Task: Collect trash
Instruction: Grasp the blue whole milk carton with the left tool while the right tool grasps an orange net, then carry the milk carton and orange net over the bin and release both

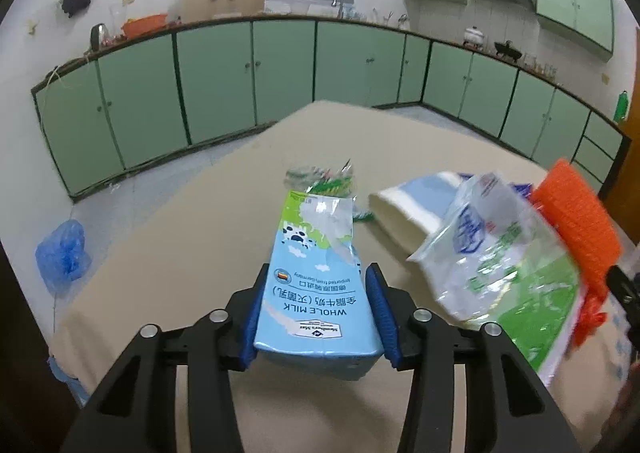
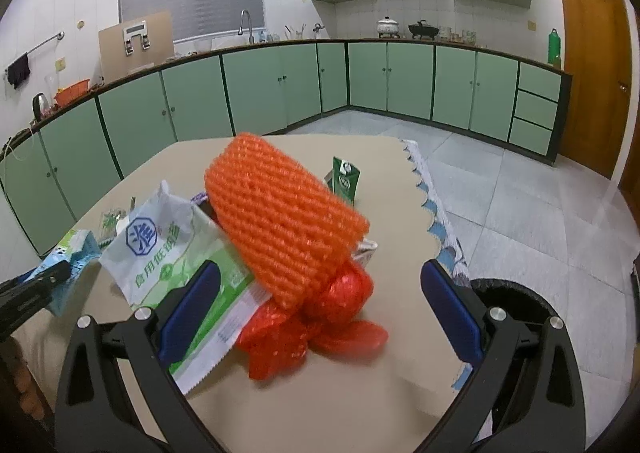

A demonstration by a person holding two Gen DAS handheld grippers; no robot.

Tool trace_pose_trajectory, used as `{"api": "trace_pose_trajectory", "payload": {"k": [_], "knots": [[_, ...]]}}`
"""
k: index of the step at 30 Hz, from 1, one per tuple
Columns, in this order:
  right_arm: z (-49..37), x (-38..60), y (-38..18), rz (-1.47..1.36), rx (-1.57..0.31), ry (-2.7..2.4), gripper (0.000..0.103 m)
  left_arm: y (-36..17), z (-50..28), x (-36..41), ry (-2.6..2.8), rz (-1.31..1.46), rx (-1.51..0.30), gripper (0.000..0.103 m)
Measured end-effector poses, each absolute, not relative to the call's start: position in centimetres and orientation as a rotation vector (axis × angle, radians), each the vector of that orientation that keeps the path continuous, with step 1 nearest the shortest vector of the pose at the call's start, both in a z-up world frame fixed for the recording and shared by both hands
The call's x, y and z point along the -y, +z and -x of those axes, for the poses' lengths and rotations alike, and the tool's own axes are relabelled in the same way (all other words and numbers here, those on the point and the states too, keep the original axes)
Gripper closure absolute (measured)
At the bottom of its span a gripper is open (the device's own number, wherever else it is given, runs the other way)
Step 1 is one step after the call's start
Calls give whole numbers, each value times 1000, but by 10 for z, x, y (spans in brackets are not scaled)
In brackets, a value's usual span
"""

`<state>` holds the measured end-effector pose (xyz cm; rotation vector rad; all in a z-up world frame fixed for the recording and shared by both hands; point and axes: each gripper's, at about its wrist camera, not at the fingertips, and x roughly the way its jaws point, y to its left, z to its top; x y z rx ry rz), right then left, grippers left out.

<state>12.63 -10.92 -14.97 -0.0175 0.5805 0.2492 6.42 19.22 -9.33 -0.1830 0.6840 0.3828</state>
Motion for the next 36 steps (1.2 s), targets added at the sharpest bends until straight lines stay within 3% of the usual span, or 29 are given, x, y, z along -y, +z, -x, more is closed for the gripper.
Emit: {"api": "trace_pose_trajectory", "payload": {"k": [12,15,19,22,24,26,36], "knots": [[-155,112,-140,6,-558,286,8,-53,-80,-152,228,156,-561,56],[-163,112,-142,1,-579,309,26,-52,-88,-148,218,149,-564,56],[-164,112,-144,-3,-598,321,39,-56,-97,-142,222,132,-589,56],[-162,109,-146,18,-606,333,57,-61,-100,-140,222,124,-602,56],[-161,109,-146,24,-607,343,77,-61,-100,-138,223,117,-602,56],[-159,109,-144,27,-603,361,90,-60,-100,-137,223,111,-600,56],[-143,123,-108,-27,-515,417,94,-41,-95,-130,212,102,-545,56]]}}
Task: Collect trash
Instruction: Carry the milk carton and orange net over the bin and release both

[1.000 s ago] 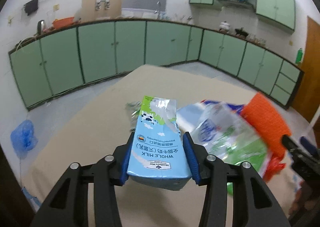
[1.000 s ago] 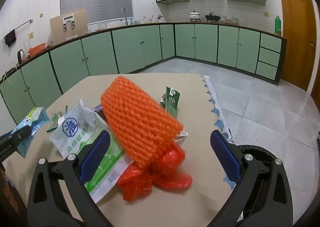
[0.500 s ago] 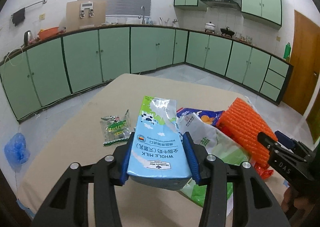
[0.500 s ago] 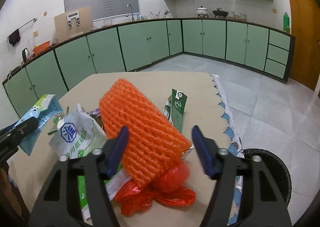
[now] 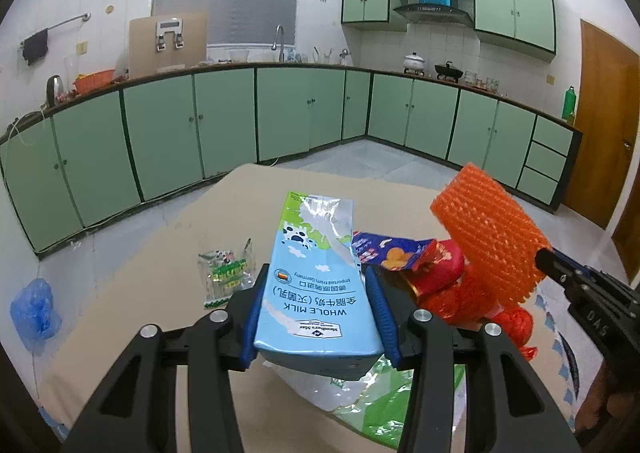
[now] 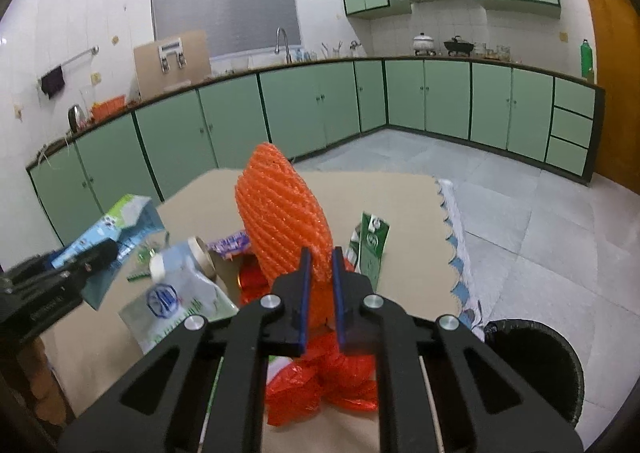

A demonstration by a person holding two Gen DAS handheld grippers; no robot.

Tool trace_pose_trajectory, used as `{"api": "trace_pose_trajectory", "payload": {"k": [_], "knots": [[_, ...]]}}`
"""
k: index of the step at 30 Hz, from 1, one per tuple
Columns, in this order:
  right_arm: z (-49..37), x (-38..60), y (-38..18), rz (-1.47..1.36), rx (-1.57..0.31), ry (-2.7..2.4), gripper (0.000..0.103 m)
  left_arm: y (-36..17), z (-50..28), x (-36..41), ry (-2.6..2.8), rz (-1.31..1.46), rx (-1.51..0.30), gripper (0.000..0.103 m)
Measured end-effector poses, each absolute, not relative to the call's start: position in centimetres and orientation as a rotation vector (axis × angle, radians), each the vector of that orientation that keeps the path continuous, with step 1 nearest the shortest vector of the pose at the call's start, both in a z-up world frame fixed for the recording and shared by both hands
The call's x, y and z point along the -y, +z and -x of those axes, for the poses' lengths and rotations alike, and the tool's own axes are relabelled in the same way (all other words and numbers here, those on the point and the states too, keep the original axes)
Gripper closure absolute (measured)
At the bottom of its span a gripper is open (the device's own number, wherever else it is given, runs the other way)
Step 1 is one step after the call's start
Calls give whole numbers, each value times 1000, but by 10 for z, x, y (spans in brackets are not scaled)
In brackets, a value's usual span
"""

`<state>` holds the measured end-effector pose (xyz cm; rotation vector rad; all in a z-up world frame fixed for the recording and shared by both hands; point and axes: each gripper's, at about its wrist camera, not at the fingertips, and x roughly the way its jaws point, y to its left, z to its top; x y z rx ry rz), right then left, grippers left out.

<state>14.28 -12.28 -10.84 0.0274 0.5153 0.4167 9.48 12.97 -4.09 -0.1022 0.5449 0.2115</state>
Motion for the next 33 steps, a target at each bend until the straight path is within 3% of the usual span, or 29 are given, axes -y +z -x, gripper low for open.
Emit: {"api": "trace_pose_trajectory", "payload": {"k": [14,33], "knots": [[-113,170,-67,-63,-419,328,94,-19,-98,-88,86,86,-502,56],[-72,286,-79,-74,-458,20,94,-24,-116,51,-254,44,-532,56]]}}
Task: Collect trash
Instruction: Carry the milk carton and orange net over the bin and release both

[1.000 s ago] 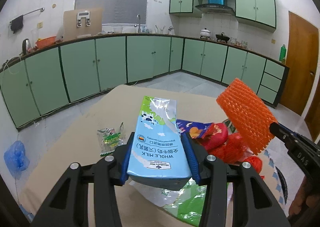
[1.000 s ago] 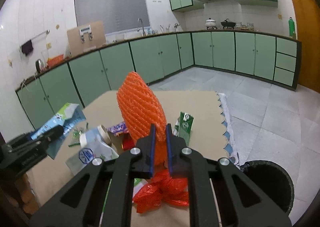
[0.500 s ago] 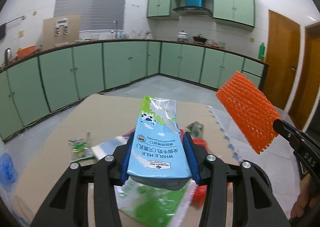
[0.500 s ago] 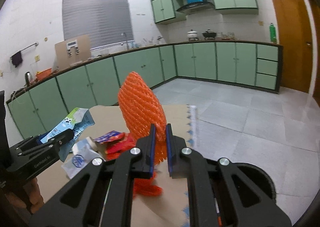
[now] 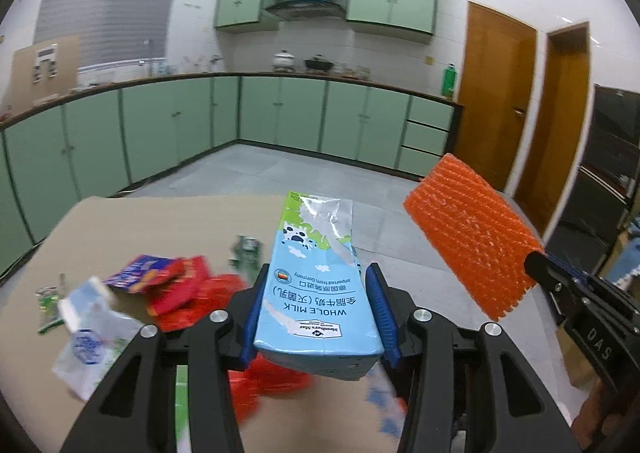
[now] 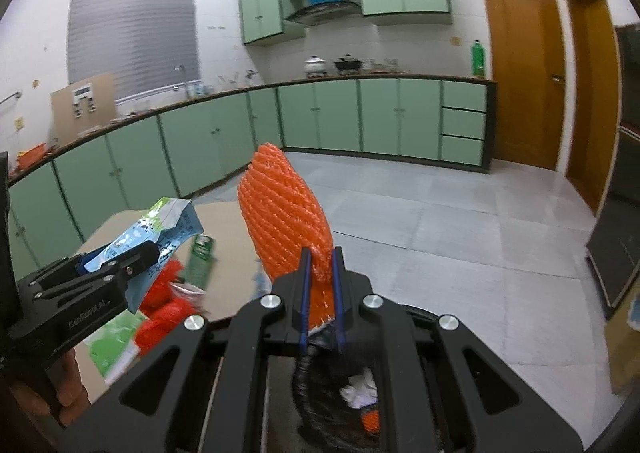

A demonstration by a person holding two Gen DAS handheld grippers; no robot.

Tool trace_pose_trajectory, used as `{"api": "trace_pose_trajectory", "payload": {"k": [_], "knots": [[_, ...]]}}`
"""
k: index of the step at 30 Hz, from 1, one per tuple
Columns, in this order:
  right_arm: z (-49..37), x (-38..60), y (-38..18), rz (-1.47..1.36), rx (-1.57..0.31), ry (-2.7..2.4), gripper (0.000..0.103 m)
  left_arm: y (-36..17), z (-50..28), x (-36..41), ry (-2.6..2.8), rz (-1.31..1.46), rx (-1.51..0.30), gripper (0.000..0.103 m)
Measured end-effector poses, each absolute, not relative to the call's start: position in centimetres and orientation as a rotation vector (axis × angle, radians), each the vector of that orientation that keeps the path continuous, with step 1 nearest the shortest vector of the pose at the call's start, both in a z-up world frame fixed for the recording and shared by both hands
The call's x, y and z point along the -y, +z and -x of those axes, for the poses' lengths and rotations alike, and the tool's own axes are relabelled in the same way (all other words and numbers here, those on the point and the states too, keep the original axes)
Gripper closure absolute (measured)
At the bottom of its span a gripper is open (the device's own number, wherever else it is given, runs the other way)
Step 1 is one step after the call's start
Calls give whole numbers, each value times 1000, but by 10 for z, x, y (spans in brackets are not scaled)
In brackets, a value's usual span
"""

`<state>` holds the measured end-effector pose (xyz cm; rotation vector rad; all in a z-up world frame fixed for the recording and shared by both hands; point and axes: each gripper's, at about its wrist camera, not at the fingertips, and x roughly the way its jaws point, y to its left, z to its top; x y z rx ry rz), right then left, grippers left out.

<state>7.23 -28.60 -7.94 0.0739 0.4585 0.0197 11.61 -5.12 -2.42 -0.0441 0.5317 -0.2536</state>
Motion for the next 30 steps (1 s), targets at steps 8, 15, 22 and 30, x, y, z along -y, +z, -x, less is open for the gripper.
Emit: {"api": "trace_pose_trajectory", "payload": {"k": [8,15,22,30], "knots": [[-64,329,-109,-98,-512,-79,94,-38,-125,98,-346,19,-562,56],[-76,352,-140,-133,-571,-121,94,-57,-143,134,-391,-14,-603,56],[-94,367,-156,-164,-607,-145,86,-75,-163,161,-430,-42,-662,55],[-100,387,-180,-220,-641,-203,56,-82,-182,177,-441,-54,-687,38]]}}
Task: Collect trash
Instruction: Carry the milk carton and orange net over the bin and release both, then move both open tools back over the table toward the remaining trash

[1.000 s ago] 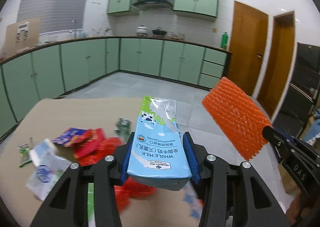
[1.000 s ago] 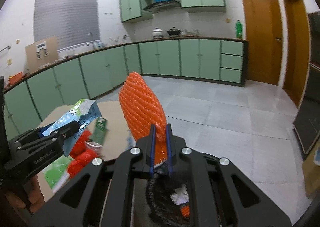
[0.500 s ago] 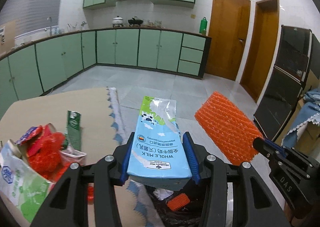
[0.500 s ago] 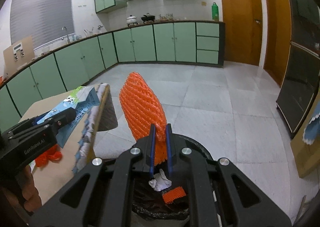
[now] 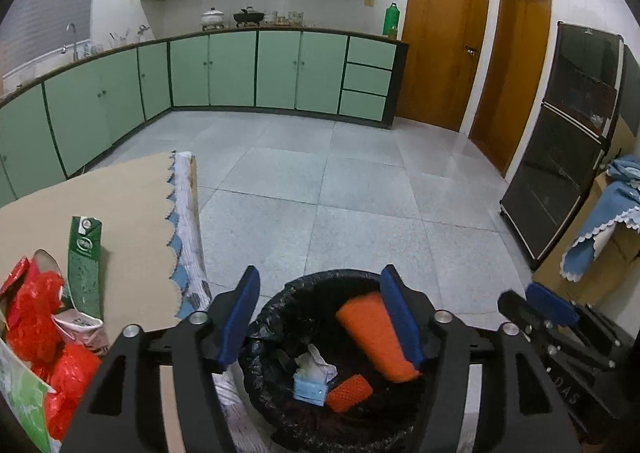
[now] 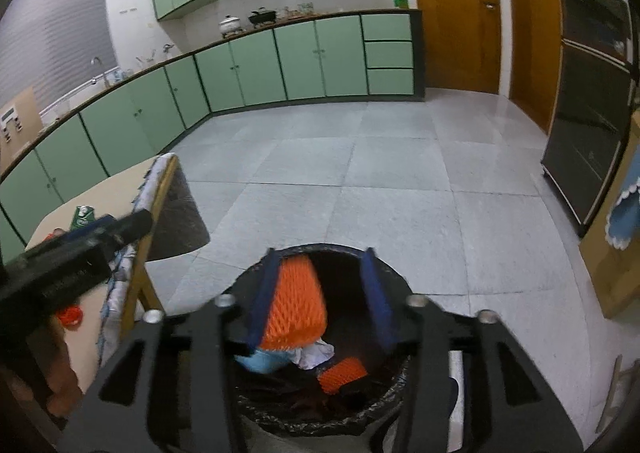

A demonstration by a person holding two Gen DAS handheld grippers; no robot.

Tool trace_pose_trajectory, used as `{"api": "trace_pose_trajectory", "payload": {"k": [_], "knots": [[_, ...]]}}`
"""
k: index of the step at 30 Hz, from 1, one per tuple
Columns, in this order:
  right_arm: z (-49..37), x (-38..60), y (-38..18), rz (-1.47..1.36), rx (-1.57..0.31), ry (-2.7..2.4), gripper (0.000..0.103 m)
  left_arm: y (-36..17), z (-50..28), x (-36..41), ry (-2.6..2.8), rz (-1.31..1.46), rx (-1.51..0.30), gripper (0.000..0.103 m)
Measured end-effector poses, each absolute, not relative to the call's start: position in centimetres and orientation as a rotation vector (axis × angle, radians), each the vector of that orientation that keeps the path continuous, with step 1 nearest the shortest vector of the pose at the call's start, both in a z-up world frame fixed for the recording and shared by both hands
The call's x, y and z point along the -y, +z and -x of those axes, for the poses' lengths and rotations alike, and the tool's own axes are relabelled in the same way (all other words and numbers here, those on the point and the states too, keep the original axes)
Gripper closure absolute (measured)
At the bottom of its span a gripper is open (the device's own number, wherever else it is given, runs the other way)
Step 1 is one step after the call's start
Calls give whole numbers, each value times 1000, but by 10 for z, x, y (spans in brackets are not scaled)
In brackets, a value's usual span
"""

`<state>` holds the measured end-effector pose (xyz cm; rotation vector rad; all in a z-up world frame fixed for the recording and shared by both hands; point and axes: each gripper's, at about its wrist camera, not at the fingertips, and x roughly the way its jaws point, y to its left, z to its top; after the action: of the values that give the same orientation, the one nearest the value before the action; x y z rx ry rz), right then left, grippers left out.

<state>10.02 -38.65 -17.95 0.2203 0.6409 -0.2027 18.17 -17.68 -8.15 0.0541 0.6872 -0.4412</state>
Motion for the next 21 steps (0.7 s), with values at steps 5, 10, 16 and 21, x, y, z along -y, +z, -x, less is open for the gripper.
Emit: {"api": "trace_pose_trajectory", "payload": {"k": [5,10,16,21], "knots": [[-96,392,-185,-210,-636,-257,28,-73,-181,161,-414,-35,-658,26],[-89,383,-179,-207,-600,-271,11,-62,-173,130,-358,-7,-622,16],[-85,358,-168,-185,-572,-229,7,-44,-154,78,-258,9,-559,10],[-87,326,-152,-169,-544,-162,6,-36,-137,31,-164,9,-528,9]]}}
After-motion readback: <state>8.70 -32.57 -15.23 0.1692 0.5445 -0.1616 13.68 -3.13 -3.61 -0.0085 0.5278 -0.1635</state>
